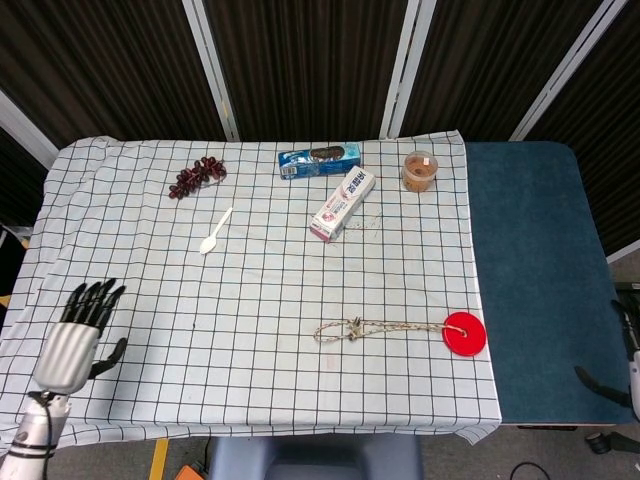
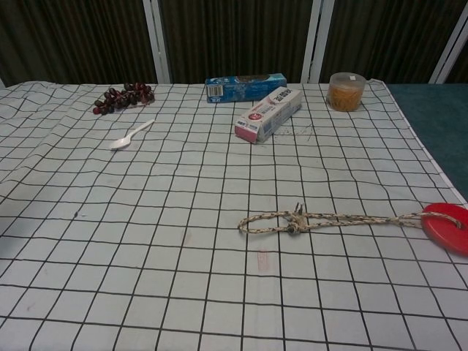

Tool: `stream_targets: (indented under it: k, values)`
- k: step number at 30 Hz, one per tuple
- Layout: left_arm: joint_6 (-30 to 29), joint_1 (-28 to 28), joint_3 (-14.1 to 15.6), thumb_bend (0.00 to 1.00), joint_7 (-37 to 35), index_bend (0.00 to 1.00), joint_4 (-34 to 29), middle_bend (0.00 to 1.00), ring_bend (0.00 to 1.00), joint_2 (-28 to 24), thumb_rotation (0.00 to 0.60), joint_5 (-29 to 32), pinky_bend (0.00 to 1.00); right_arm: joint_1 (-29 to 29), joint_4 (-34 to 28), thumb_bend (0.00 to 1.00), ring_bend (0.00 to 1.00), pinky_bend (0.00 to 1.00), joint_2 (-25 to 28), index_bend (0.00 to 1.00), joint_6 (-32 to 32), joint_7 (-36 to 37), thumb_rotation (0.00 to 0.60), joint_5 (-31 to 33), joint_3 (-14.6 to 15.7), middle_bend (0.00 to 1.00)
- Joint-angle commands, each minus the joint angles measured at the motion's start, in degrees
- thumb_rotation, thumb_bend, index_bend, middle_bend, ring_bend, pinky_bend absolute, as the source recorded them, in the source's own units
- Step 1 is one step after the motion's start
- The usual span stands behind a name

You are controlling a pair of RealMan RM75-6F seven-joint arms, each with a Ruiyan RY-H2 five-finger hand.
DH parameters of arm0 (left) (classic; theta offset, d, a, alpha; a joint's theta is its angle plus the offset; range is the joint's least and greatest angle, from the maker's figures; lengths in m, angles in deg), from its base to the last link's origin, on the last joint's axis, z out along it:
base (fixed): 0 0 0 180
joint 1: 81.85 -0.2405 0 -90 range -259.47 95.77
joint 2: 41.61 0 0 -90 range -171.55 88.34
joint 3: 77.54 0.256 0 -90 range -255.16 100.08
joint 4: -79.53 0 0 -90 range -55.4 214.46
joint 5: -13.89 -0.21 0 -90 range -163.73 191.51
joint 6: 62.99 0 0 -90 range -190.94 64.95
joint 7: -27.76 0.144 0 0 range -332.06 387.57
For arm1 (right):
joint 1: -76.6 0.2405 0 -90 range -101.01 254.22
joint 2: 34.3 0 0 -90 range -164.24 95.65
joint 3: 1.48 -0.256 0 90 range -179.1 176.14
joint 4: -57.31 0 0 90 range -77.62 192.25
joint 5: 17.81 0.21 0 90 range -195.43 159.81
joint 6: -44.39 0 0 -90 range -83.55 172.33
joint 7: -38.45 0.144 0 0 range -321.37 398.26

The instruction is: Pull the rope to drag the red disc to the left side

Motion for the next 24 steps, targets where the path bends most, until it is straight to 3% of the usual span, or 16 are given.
stream_targets:
  k: [1,11,24]
  values:
    - [4.0,3.9,-0.9,0.41,1.5,0.0,-0.8,0.0,0.0,3.3,0.6,-1.3,0.0,0.9,-0.2,0.27,0.0,0.0,0.2,0.0,1.2,-0.5,0.6,0.8,-0.7,0.0]
    - [16.0,13.7,-2.8,0.41,7.4,0.0,4.1,0.0,0.0,17.2,0.6,1.0,0.0,1.7,1.4,0.27,0.0,0.0,0.0,0.0,3.0,1.0,0.6,1.3,-0.6,0.0]
    - [23.5,22.0,-4.6,0.41,11.3,0.0,14.1,0.0,0.0,30.0,0.6,5.1,0.0,1.4,5.5,0.27,0.0,0.0,-0.8,0.0,3.9,5.4,0.6,3.1,-0.9,0.0]
